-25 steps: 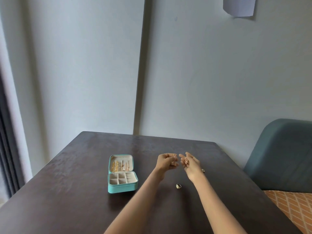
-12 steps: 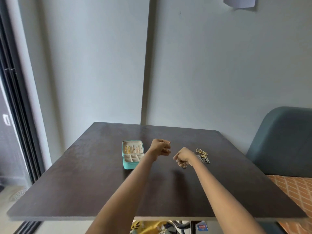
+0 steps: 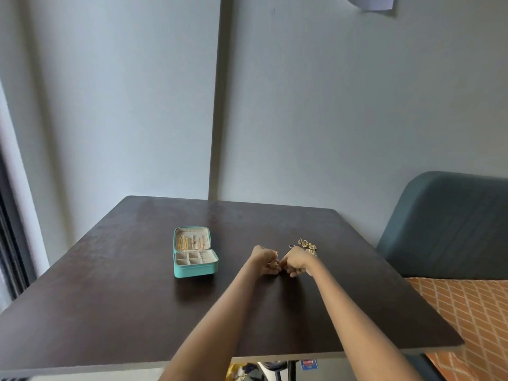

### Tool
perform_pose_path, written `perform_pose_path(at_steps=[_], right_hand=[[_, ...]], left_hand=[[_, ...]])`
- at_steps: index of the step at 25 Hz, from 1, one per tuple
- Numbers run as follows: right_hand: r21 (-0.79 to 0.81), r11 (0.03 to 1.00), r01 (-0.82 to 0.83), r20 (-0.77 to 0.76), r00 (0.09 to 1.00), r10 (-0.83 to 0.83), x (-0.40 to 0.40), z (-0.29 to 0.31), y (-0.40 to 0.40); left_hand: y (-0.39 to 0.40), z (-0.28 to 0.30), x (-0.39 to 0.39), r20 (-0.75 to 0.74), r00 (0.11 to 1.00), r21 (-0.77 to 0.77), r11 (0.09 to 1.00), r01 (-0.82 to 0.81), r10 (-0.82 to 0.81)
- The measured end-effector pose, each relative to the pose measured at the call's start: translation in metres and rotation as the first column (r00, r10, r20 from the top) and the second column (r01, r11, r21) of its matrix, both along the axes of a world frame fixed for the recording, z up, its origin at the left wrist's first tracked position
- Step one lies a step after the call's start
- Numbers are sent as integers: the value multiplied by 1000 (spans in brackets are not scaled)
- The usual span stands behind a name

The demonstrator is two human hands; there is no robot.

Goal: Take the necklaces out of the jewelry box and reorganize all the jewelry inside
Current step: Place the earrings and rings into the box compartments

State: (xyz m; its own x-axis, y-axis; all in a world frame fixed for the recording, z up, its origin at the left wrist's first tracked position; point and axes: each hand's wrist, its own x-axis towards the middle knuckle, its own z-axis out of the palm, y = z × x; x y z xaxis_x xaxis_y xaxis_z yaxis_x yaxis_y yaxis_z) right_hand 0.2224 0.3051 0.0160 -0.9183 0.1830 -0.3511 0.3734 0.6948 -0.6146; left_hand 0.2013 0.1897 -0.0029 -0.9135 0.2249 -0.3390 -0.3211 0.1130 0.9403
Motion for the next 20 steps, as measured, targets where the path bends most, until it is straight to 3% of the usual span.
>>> perform_pose_path(at_steps=[3, 6, 8, 10, 12, 14, 16, 20], right_hand=[[-96, 993, 73, -48, 996, -77, -9, -6, 17], [-344, 921, 183, -86, 971, -224, -15, -10, 35], [-586, 769, 255, -75, 928, -365, -18, -12, 46], [-792, 549, 266, -29, 882, -470, -22, -13, 51], [-920, 320, 225, 31, 858, -513, -23, -11, 54], [-976, 164, 146, 46, 867, -496, -22, -5, 51], [-989, 134, 65, -1, 899, -439, -21, 3, 44], [-974, 227, -7, -87, 934, -346, -19, 15, 14]], left_hand=[[18, 1, -8, 12, 1000, 41, 999, -14, 14], [35, 2, -14, 31, 1000, 88, 996, 0, -3], [41, 3, -16, 39, 999, 114, 993, 21, -26], [43, 3, -18, 29, 999, 128, 991, 29, -33], [40, 4, -18, 15, 1000, 155, 988, 14, -17], [33, 9, -19, -10, 1000, 193, 981, -16, 18], [22, 18, -20, -44, 997, 210, 976, -53, 64], [-10, 45, -24, -147, 986, 214, 976, -48, 81]])
